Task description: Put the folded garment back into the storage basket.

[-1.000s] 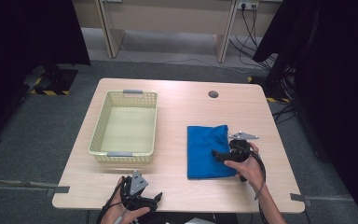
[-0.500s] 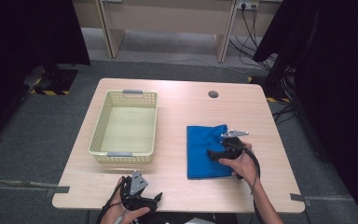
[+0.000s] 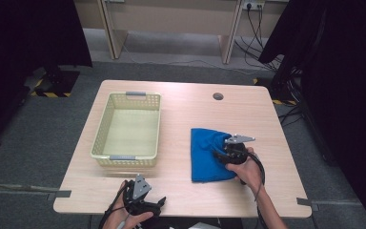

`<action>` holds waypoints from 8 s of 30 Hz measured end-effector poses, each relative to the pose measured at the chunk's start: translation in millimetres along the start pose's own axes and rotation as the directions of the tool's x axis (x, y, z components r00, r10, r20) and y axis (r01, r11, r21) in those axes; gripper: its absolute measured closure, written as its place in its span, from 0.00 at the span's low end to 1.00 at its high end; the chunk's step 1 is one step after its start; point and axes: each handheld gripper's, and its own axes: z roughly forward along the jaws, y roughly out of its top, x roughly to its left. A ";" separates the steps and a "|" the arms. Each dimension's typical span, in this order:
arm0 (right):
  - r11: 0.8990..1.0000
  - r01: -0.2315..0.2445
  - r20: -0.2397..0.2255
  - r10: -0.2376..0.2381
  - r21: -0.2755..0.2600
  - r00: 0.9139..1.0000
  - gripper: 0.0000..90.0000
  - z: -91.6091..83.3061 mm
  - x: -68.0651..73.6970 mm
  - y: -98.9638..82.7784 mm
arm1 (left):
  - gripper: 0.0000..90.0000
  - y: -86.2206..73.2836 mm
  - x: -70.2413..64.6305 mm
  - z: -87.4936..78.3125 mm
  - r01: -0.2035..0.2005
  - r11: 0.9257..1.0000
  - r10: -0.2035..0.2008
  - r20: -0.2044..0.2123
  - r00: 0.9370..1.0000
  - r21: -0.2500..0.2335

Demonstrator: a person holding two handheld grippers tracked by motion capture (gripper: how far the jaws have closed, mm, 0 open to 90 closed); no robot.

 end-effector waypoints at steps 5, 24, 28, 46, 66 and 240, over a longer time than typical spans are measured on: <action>0.999 -0.021 -0.030 0.020 -0.049 0.999 0.75 -7.6 0.6 6.9 | 0.02 -0.1 0.0 0.0 0.000 1.000 0.000 0.000 1.000 0.000; 0.982 0.035 -0.052 -0.045 -0.183 0.998 0.75 -41.8 16.3 48.1 | 0.02 -0.3 0.0 0.1 0.001 1.000 -0.001 0.001 1.000 -0.004; 0.980 0.047 -0.052 -0.058 -0.194 0.997 0.75 -44.6 18.8 55.1 | 0.02 -0.4 0.0 0.1 0.001 1.000 -0.001 0.001 1.000 -0.004; 0.971 0.053 -0.102 -0.079 -0.232 0.992 0.75 -48.8 34.2 90.9 | 0.02 -0.5 0.1 0.1 0.000 1.000 0.000 0.002 1.000 -0.005; 0.967 0.084 -0.152 -0.124 -0.242 0.981 0.75 -43.5 71.1 140.2 | 0.02 -0.3 0.2 0.1 -0.001 1.000 0.001 0.003 1.000 -0.004; 0.987 -0.022 -0.162 -0.004 -0.159 0.987 0.12 9.9 95.6 130.1 | 0.02 -0.8 0.5 0.3 -0.005 1.000 0.005 0.006 1.000 -0.010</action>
